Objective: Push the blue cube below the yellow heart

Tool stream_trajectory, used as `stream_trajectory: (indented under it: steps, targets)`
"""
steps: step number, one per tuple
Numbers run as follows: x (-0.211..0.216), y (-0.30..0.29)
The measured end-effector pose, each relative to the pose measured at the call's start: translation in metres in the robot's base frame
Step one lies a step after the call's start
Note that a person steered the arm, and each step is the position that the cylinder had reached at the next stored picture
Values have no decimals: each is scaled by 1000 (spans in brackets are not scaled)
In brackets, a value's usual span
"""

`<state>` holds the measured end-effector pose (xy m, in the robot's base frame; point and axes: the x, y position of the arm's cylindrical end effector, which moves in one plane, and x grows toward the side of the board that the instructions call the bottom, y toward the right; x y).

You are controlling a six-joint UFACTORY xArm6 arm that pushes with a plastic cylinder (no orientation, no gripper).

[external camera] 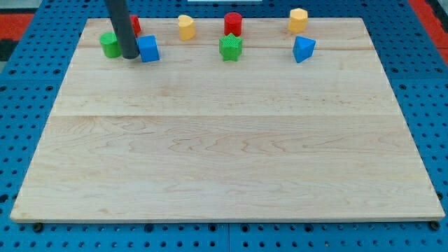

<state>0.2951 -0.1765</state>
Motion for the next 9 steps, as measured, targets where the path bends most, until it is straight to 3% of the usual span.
stream_trajectory:
  steps: [3, 6, 8, 9]
  targets:
    - [-10, 0]
    - [-24, 56]
    - [27, 14]
    - [28, 56]
